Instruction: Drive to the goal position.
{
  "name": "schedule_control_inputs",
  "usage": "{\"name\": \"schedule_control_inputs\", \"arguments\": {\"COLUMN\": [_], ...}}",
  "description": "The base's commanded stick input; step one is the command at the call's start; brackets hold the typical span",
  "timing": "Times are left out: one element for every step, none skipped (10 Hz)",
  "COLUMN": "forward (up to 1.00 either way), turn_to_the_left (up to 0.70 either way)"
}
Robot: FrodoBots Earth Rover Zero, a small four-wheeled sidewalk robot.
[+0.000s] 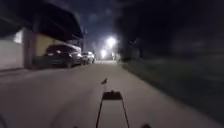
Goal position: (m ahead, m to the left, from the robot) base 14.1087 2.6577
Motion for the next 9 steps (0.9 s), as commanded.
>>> {"name": "schedule_control_inputs", "arguments": {"forward": [0.50, 0.50, 0.50, 0.50, 0.50, 0.50, 0.50, 0.50, 0.50], "turn_to_the_left": [0.00, 0.00, 0.00, 0.00, 0.00, 0.00, 0.00, 0.00, 0.00]}}
